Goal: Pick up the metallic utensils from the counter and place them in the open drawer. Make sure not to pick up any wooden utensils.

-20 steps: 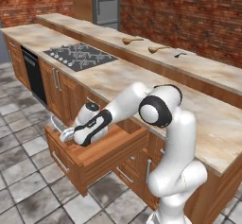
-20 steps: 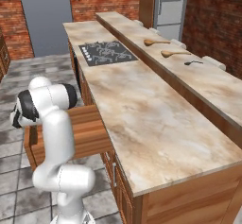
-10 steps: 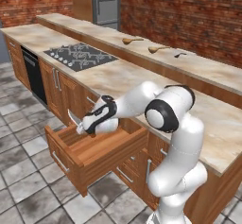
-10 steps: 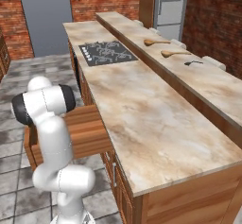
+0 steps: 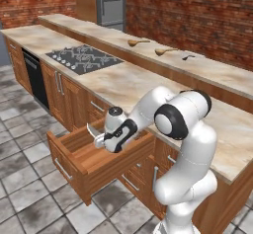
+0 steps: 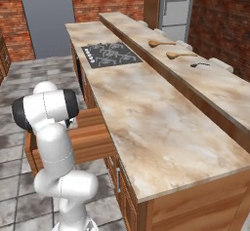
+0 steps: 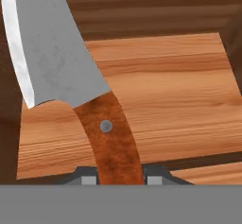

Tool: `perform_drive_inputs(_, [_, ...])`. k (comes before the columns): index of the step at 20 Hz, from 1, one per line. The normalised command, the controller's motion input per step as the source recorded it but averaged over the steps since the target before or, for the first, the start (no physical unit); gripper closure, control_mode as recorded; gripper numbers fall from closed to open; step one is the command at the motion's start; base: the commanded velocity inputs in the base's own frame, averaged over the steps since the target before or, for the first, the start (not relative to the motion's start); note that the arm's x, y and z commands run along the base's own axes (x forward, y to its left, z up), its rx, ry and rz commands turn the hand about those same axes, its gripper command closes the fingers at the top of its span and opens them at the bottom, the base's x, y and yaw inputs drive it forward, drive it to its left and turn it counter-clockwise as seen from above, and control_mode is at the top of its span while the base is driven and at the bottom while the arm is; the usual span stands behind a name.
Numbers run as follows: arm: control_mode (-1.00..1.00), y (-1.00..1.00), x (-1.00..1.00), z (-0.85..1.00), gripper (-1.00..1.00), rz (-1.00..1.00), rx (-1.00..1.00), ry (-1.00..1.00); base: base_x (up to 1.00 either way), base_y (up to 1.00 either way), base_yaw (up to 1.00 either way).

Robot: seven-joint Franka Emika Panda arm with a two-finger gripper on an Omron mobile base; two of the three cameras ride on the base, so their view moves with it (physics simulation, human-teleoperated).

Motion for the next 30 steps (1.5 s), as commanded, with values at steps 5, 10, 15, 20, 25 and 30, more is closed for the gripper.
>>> perform_drive_inputs(5, [-1.00, 0.15, 0.00, 0.05, 1.00, -0.39, -0.09, 0.07, 0.00, 0.00, 0.00])
perform_drive_inputs(10, [-1.00, 0.00, 0.02, 0.00, 1.00, -0.29, 0.07, 0.00, 0.00, 0.00, 0.00])
perform_drive_inputs(15, [-1.00, -0.14, 0.33, 0.26, 1.00, -0.32, 0.14, 0.04, 0.00, 0.00, 0.00])
perform_drive_inputs(20, [-1.00, -0.03, 0.35, 0.40, 1.00, -0.30, 0.15, 0.11, 0.00, 0.00, 0.00])
perform_drive_inputs(25, [-1.00, 0.00, 0.18, 0.05, 1.00, -0.08, 0.10, 0.18, 0.00, 0.00, 0.00])
perform_drive_inputs(30, [-1.00, 0.00, 0.00, -0.08, 1.00, 0.00, 0.11, 0.08, 0.00, 0.00, 0.00])
